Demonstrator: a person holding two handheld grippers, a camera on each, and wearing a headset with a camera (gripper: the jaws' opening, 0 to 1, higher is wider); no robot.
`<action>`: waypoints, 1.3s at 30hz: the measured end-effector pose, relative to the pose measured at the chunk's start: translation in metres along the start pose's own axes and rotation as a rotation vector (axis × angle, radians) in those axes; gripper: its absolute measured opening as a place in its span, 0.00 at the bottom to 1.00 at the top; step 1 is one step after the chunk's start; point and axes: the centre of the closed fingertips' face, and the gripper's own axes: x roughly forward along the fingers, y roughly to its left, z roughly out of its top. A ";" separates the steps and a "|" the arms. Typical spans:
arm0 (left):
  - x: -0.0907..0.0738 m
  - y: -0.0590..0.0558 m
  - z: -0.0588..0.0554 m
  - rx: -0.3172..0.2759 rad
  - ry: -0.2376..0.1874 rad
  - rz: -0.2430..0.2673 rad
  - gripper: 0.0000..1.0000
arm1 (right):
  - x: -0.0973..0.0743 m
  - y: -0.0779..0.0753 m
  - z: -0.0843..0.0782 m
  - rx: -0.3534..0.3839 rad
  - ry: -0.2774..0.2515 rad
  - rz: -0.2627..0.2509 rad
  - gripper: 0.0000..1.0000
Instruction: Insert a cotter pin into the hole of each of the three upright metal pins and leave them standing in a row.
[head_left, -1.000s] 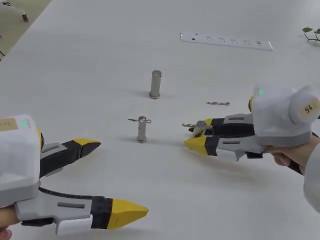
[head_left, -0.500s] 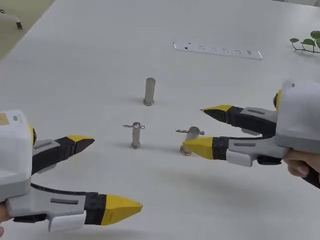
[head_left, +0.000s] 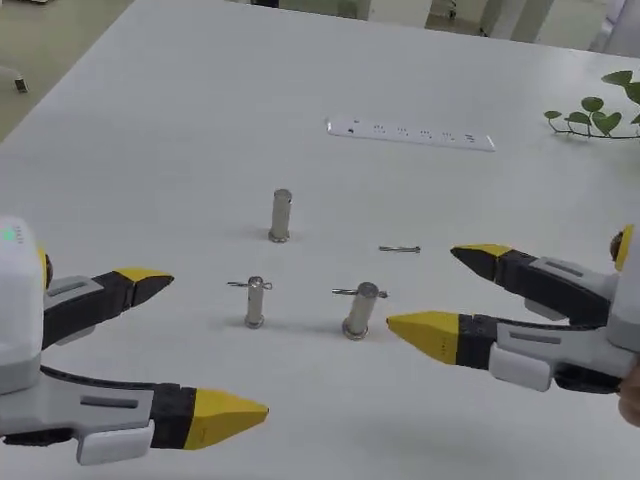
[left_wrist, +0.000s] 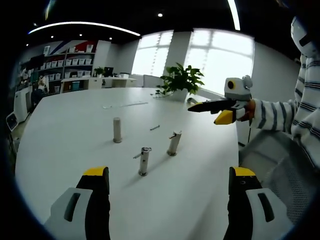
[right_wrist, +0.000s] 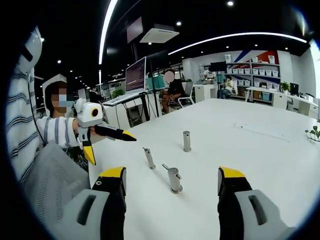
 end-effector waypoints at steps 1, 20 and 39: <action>0.002 0.001 0.002 0.008 0.004 -0.003 0.99 | -0.002 -0.001 -0.001 0.007 0.003 -0.009 0.74; 0.028 0.023 0.041 0.059 0.000 -0.017 0.93 | -0.046 -0.009 -0.021 0.100 0.071 -0.129 0.87; 0.070 0.082 0.090 0.081 -0.032 0.003 0.82 | -0.071 -0.009 -0.033 0.156 0.107 -0.198 0.88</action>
